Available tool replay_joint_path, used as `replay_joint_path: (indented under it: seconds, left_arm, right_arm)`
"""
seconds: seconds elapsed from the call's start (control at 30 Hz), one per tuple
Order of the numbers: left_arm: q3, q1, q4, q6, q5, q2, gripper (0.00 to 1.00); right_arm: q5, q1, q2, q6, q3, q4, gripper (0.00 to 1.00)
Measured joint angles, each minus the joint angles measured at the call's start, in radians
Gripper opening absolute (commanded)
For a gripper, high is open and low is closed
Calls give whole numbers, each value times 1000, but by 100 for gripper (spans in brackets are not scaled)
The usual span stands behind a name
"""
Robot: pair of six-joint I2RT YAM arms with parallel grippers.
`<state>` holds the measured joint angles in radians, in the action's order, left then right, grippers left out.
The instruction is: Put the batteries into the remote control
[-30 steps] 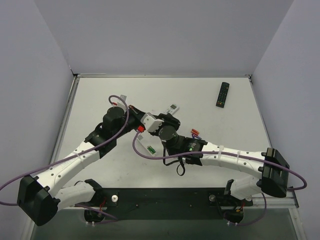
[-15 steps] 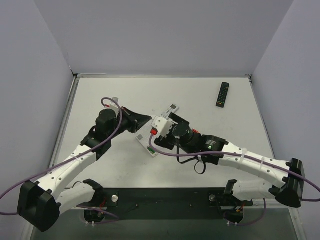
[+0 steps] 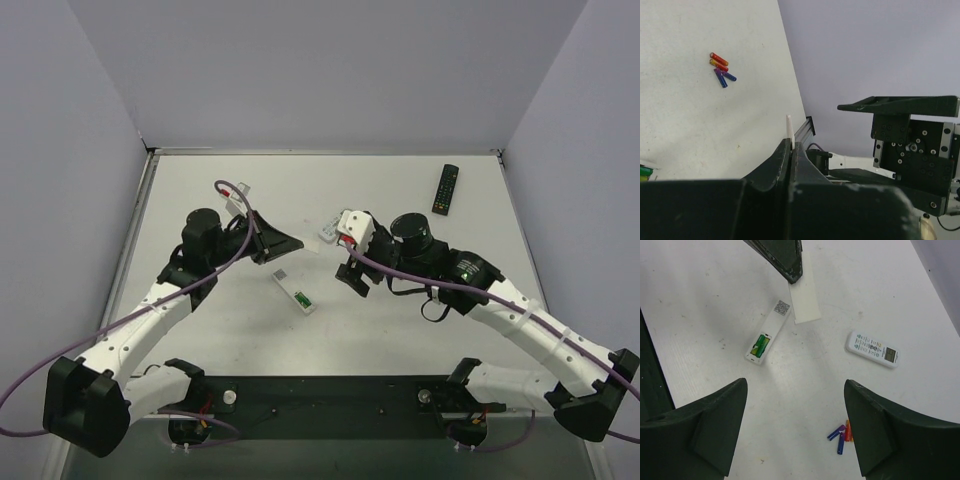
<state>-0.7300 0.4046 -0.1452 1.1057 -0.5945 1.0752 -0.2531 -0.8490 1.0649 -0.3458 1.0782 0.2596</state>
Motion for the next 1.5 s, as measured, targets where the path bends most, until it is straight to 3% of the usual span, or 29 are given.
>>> replay_joint_path:
  seconds: [0.37,0.9,1.37,1.47,1.5]
  left_arm:
    - [-58,0,1,-112,-163,15,0]
    - [-58,2,10,-127,-204,-9,0]
    - [-63,2,16,-127,-207,-10,0]
    - [-69,2,26,-130,-207,-10,18]
    - [-71,2,29,-135,-205,-10,32]
  right_arm:
    - [-127,11,79,-53,45,-19,66]
    - [-192,11,174,-58,93,-77,51]
    - [-189,11,198,-59,101,-74,15]
    - [-189,11,198,-60,102,-74,7]
    - [-190,11,198,-60,102,-74,5]
